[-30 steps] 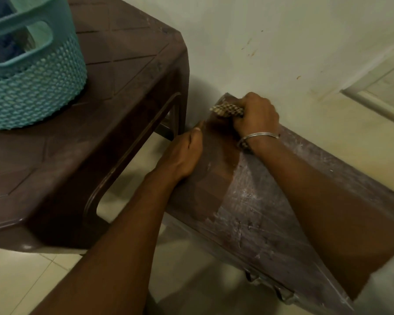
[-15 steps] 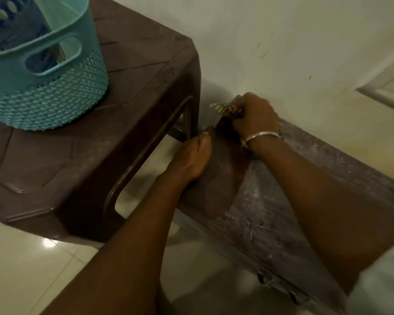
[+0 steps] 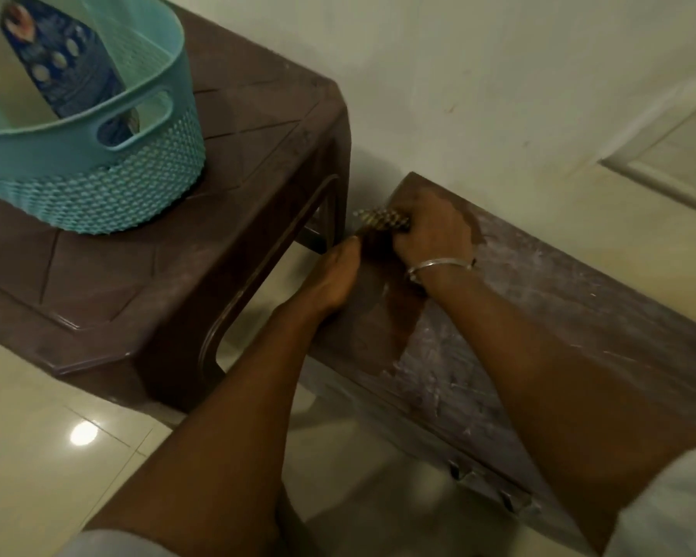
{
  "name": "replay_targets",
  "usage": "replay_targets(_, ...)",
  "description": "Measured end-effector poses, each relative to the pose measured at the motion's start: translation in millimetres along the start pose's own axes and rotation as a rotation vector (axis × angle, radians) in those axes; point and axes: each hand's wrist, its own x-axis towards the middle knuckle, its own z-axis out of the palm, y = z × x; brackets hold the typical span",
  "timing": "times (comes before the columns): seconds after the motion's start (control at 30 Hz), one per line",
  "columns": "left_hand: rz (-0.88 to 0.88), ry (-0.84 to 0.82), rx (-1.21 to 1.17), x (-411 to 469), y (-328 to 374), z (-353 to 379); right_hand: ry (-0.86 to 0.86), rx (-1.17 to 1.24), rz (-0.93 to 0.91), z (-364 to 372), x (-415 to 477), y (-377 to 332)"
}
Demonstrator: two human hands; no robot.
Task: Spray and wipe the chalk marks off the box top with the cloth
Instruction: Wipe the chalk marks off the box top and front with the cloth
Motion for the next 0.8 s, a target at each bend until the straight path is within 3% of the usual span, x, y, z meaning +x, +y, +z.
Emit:
replay_targets(0.17,-0.027,0.070,0.074,-32,-12,-10,-0.082,0.047,-0.095,-8,-69,-26)
replay_targets(0.33,0.103,0.109,0.017,-56,-17,-7,-0.118,0.124,-0.097,-5,-116,-38)
replay_targets(0.6,0.183,0.494,0.269,-89,-51,19,-0.163,0.156,-0.113,-19,-165,-41)
replay_targets(0.67,0.094,0.530,-0.026,-82,-47,15,-0.172,0.162,-0.115,-22,-166,-41)
replay_targets(0.73,-0.018,0.435,-0.445,-76,-44,11,-0.178,0.156,-0.156,-24,-162,-39)
replay_targets(0.8,-0.086,0.342,-0.702,-69,-47,6,-0.223,0.155,-0.237,-22,-152,-42)
